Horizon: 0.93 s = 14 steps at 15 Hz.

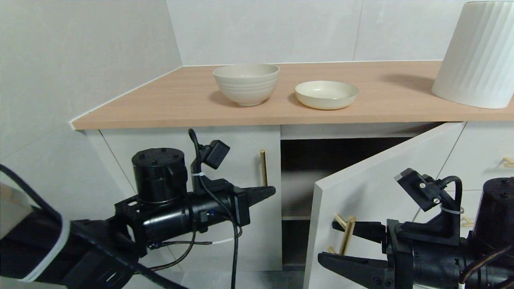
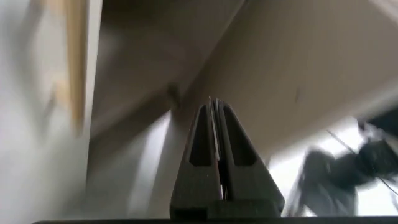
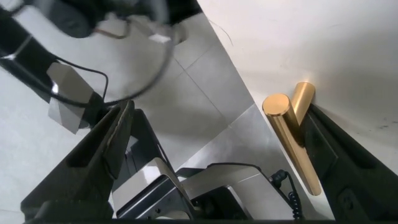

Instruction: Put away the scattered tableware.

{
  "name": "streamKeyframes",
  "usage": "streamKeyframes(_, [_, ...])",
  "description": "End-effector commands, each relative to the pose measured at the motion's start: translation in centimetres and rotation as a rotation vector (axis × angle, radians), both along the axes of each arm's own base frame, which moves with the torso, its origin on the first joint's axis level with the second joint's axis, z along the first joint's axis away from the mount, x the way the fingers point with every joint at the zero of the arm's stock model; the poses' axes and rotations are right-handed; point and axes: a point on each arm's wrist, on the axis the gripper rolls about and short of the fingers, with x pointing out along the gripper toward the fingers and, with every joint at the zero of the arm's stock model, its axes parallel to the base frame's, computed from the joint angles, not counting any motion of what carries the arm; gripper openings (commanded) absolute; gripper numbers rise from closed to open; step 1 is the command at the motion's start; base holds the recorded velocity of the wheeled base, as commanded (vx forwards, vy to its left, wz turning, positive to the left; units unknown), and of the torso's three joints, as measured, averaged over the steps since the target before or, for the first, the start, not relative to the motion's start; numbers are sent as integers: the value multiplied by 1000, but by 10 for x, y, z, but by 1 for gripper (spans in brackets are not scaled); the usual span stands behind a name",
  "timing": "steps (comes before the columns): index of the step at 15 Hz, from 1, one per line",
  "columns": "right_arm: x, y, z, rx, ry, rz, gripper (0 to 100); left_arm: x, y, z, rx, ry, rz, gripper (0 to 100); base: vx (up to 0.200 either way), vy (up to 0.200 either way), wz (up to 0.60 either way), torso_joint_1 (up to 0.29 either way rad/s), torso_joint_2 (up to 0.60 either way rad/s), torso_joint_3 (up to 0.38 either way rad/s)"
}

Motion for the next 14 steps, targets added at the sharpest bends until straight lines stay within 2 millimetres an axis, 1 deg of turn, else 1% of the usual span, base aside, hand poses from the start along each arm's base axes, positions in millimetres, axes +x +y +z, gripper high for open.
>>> streamKeyframes(1, [0,-1,0,-1,1,-3,100,10,-24,-23,6,12,-37,0,0,0,0,0,0,0])
streamKeyframes(2, [0,-1,0,-6,-1,-18,100,8,-33,-28,-17,4,-53,0,0,0,0,0,0,0])
streamKeyframes(4, [3,0,-2,-18,-2,-69,100,6,-40,-25,-64,-30,-74,0,0,0,0,0,0,0])
streamKeyframes(7, [1,-5,0,-39,6,-92,100,-2,-61,-39,-43,-1,-132,0,0,0,0,0,0,0])
streamKeyframes(8, [2,-6,-1,-44,8,-101,100,-3,-63,-41,-40,3,-140,0,0,0,0,0,0,0])
streamKeyframes(9, [4,-12,0,-54,14,-129,100,-4,-67,-45,-36,8,-146,0,0,0,0,0,0,0])
streamKeyframes(12, [10,-30,7,-97,-32,-212,100,2,-73,-41,-52,-14,-148,0,0,0,0,0,0,0])
streamKeyframes(14, [11,-39,16,-160,-78,-334,100,8,-78,-40,-60,-28,-148,0,0,0,0,0,0,0])
